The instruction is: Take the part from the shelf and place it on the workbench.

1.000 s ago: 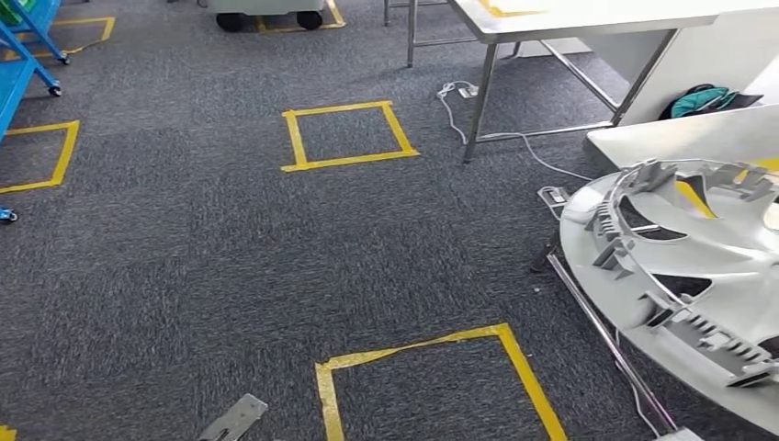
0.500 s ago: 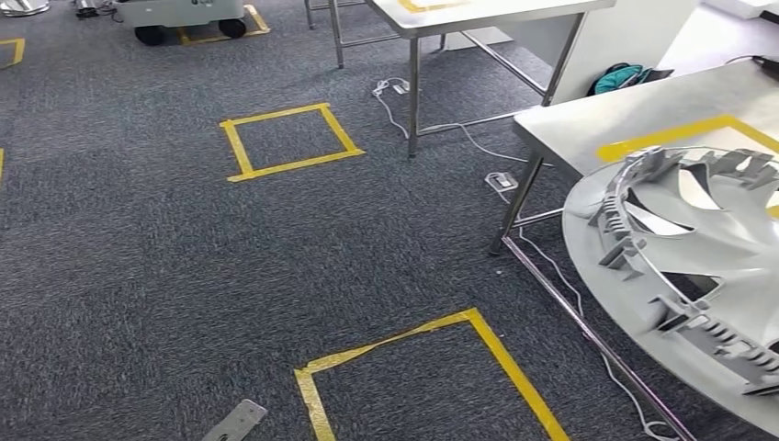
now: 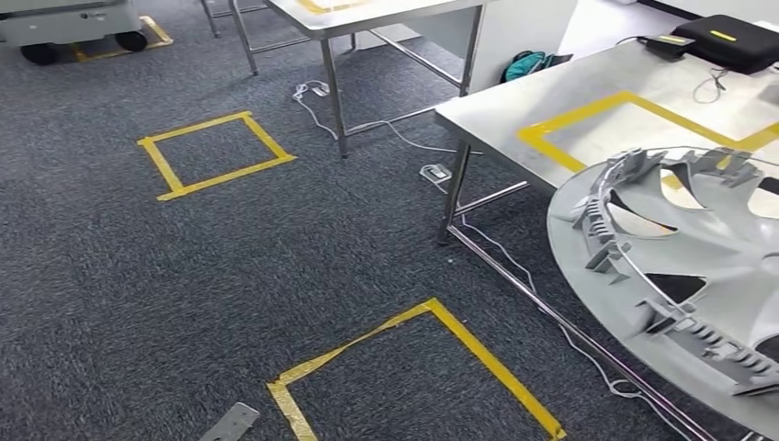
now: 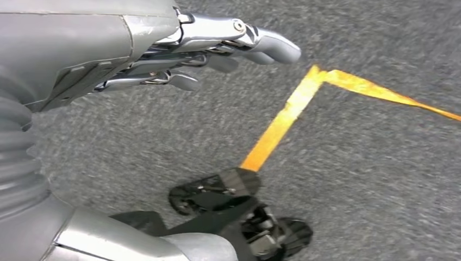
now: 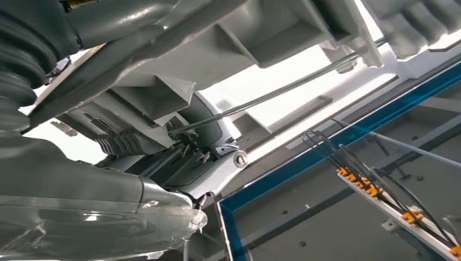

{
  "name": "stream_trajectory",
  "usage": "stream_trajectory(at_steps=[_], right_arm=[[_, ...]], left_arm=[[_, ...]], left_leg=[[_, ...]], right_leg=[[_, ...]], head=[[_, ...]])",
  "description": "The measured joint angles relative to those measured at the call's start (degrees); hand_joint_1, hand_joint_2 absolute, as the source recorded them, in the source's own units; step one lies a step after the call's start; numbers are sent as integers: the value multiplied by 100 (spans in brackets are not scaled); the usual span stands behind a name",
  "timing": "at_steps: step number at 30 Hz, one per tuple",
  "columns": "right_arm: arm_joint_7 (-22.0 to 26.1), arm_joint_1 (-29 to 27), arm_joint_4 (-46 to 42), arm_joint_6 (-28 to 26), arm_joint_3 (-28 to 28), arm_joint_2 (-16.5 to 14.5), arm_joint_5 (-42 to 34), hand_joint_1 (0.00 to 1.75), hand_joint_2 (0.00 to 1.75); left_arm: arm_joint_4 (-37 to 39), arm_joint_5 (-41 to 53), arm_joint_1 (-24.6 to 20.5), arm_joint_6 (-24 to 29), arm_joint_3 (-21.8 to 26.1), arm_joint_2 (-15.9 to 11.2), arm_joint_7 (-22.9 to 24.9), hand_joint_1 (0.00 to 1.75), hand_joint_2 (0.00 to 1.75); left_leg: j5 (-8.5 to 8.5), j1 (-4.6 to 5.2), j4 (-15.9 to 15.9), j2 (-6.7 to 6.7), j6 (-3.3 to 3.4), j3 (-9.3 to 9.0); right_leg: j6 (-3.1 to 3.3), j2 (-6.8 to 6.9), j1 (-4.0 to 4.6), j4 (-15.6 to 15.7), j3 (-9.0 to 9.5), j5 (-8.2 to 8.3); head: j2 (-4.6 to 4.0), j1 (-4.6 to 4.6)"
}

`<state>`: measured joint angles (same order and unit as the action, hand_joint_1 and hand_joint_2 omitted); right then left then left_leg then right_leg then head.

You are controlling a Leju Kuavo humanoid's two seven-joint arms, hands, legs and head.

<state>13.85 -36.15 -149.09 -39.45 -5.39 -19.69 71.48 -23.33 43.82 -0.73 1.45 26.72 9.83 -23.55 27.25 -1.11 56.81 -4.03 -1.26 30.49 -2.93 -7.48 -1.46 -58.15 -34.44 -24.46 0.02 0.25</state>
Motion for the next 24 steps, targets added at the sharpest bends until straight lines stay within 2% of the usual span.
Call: stream_trajectory(at_steps=[1, 2, 3, 5, 6, 7, 8, 9, 11, 12, 13, 14, 16, 18, 20, 21, 22, 23, 24], right_arm=[[36, -6, 1, 0, -9, 0, -41, 175, 175], [83, -5, 2, 0, -23, 0, -92, 175, 175], [137, 2, 4, 0, -41, 0, -147, 175, 175], [215, 20, 10, 0, -72, 0, -221, 175, 175], [237, 25, 13, 0, -84, 0, -245, 175, 175], [248, 24, 15, 0, -95, 0, -258, 175, 175], [252, 22, 19, 0, -107, 0, -272, 175, 175], [253, 19, 22, 0, -122, 0, -284, 175, 175], [256, 19, 26, 0, -147, 0, -302, 175, 175], [261, 21, 26, 0, -156, 0, -305, 175, 175], [265, 22, 27, 0, -160, 0, -305, 175, 175], [267, 23, 27, 0, -167, 0, -306, 175, 175], [268, 14, 27, 0, -189, 0, -306, 175, 175], [268, 12, 26, 0, -211, -2, -305, 175, 175], [268, 19, 27, 0, -225, -5, -303, 175, 175], [268, 22, 28, 0, -231, -7, -302, 175, 175], [268, 21, 31, 0, -237, -7, -302, 175, 175], [270, 20, 35, 0, -243, -7, -306, 175, 175], [274, 19, 40, 0, -248, -7, -314, 175, 175]], left_arm=[[-22, 2, 4, -13, 4, 3, 2, 0, 175], [-50, 4, 9, -33, 8, 8, 6, 0, 175], [-82, 5, 19, -57, 11, 13, 13, 0, 175], [-138, 6, 62, -98, 22, 15, 32, 0, 175], [-160, 7, 88, -112, 29, 15, 47, 0, 175], [-179, 7, 106, -121, 36, 15, 60, 0, 175], [-198, 7, 116, -126, 41, 15, 73, 0, 175], [-220, 7, 120, -132, 44, 18, 86, 0, 175], [-264, 7, 124, -142, 48, 24, 96, 0, 175], [-282, 7, 128, -145, 49, 25, 97, 0, 175], [-295, 7, 132, -147, 51, 26, 97, 0, 175], [-305, 7, 135, -147, 52, 27, 97, 0, 175], [-332, 7, 133, -148, 55, 34, 97, 0, 175], [-358, 7, 130, -148, 57, 40, 95, 0, 175], [-367, 7, 142, -148, 63, 41, 94, 0, 175], [-367, 8, 157, -148, 68, 42, 95, 0, 175], [-367, 8, 171, -149, 74, 42, 97, 0, 175], [-371, 8, 182, -155, 78, 42, 100, 0, 175], [-382, 10, 188, -164, 81, 42, 103, 0, 175]], left_leg=[[-14, 9, -12, 65, 46, 3], [-29, 14, -24, 129, 95, 3], [-40, 20, -35, 204, 138, 4], [-37, 62, -34, 353, 190, 7], [-33, 85, -32, 436, 202, 7], [-29, 102, -31, 514, 208, 7], [-25, 114, -29, 584, 213, 3], [-20, 121, -29, 647, 215, -6], [-2, 137, -25, 753, 198, -35], [10, 151, -19, 797, 179, -45], [16, 163, -13, 839, 157, -52], [17, 173, -10, 882, 134, -56], [28, 164, -6, 936, 82, -60], [191, 148, 193, 758, 16, 22], [550, 126, 848, 512, -34, 327], [711, 115, 1241, 466, -49, 520], [787, 105, 1527, 451, -61, 665], [749, 95, 1623, 444, -69, 724], [597, 82, 1486, 433, -74, 670]], right_leg=[[-32, 6, -12, -1, -31, 3], [-52, 105, -8, -72, -85, -53], [-62, 259, 4, -274, -189, -189], [-61, 593, 34, -1004, -500, -612], [-59, 664, 37, -1391, -660, -793], [-52, 694, 39, -1626, -742, -872], [-41, 709, 43, -1652, -719, -845], [-24, 734, 52, -1439, -574, -718], [23, 917, 93, -636, -97, -403], [50, 1006, 116, -306, 98, -301], [72, 1066, 136, -116, 206, -255], [91, 1068, 152, -56, 230, -251], [142, 948, 141, -44, 208, -211], [204, 843, 106, -14, 196, -174], [248, 735, 83, -4, 180, -149], [259, 672, 80, -4, 167, -142], [264, 604, 78, -4, 158, -137], [263, 533, 74, -5, 153, -131], [254, 458, 68, -5, 154, -125]], head=[[0, -2], [0, 13], [0, 33], [0, 65], [0, 67], [0, 65], [0, 67], [0, 67], [0, 69], [0, 67], [0, 65], [0, 64], [0, 64], [0, 54], [0, 36], [0, 32], [0, 30], [0, 31], [0, 30]])
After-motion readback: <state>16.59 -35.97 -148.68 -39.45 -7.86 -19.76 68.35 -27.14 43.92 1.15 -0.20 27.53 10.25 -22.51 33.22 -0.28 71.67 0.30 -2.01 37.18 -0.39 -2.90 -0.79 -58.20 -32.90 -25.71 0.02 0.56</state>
